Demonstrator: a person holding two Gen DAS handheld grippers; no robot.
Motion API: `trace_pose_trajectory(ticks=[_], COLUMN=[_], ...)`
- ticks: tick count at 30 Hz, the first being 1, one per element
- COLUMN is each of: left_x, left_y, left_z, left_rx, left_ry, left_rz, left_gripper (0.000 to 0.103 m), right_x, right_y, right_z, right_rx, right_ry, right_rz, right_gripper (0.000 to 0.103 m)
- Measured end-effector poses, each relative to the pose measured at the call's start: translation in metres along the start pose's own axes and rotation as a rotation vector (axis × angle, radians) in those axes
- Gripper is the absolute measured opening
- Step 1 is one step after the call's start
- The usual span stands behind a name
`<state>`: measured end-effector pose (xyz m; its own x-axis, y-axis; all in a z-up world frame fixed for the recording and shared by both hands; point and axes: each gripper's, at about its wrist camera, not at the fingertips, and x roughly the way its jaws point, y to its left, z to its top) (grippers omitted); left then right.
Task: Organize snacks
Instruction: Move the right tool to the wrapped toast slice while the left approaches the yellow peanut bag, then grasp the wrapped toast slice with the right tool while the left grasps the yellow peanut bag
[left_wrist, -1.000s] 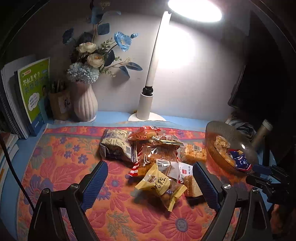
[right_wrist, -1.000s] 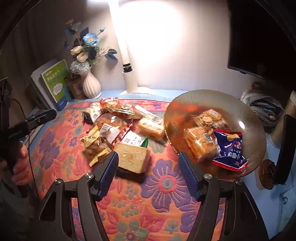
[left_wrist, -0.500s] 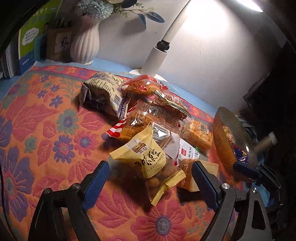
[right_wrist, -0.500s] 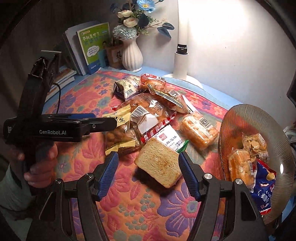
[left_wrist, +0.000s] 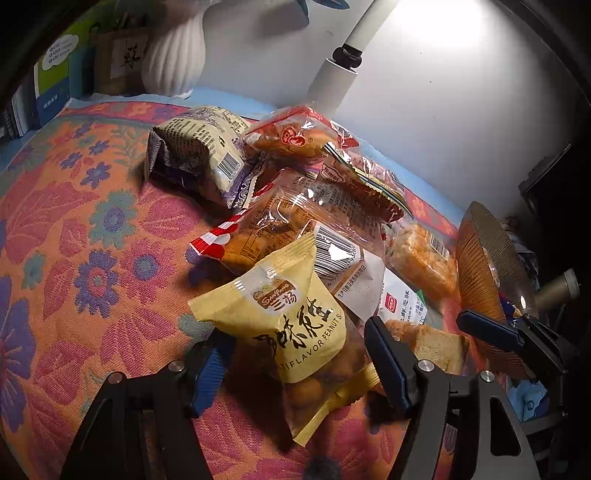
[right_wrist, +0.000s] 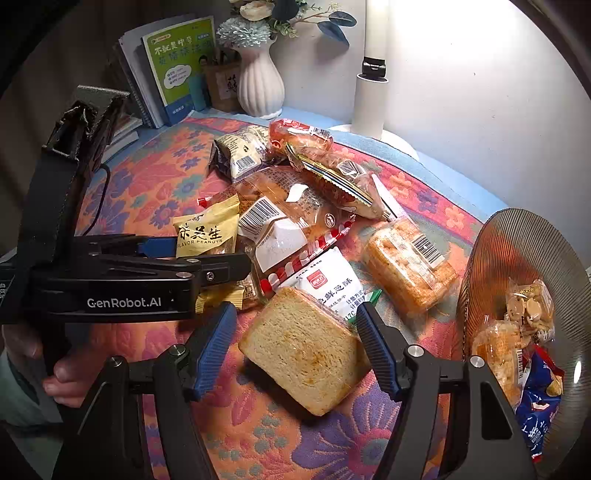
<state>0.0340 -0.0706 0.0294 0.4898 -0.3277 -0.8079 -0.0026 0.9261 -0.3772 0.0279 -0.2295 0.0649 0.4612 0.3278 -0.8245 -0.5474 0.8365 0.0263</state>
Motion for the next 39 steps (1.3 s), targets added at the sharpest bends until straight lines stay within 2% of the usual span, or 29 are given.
trace_pose_trajectory(ticks=[3,7,13,15,17,24,28,30,31,32,39], left_x=[0.001,-0.006,-0.017,-0.021,-0.025,-0.036,-0.036,-0.03,-0.028,-0.027,-0.038], left_y=[0.001,0.006,0.027,0.032,0.035,0.039,0.04,0.039,0.038,0.038,0.03], left_z=[-0.002,-0.003,-0.006,-0.009,-0.011,-0.014,-0.017,-0.017,-0.018,-0.018,-0.022], left_rx=[0.008,0.041,0.078,0.101,0.123,0.143,0.117,0.11,0.109,0.107,0.144], left_ry=[0.001,-0.006,0.016,0.027,0.033,0.024,0.019,0.031,0.036,0.032,-0.011], left_rz=[-0.01,0.019,0.039,0.041,0.043,0.024,0.033,0.039,0.039,0.037,0.047], left_gripper=[0.061,0.058,0.057,0.055,0.046,0.046,0.055,0.055,0.056,0.056,0.041], right_x=[0.008,0.012,0.004,0.001,0.0,0.013,0.024,0.025,0.023,0.02,0.006], right_y=[-0.001,-0.002,-0.003,0.001,0.007,0.029,0.03,0.03,0.03,0.03,0.036], right_z=[0.0,-0.004,-0.019,-0.027,-0.035,-0.052,-0.055,-0.055,-0.056,-0.057,-0.074], right_rx=[0.004,0.021,0.083,0.102,0.103,0.056,0.07,0.081,0.087,0.093,0.117], right_ry=[0.03,0.066,0.113,0.127,0.134,0.132,0.124,0.115,0.108,0.104,0.075], right_rz=[-0.007,-0.016,0.043,0.076,0.084,-0.058,-0.104,-0.116,-0.118,-0.114,-0.128], right_gripper=[0.067,0.067,0.069,0.069,0.069,0.069,0.067,0.062,0.054,0.054,0.054])
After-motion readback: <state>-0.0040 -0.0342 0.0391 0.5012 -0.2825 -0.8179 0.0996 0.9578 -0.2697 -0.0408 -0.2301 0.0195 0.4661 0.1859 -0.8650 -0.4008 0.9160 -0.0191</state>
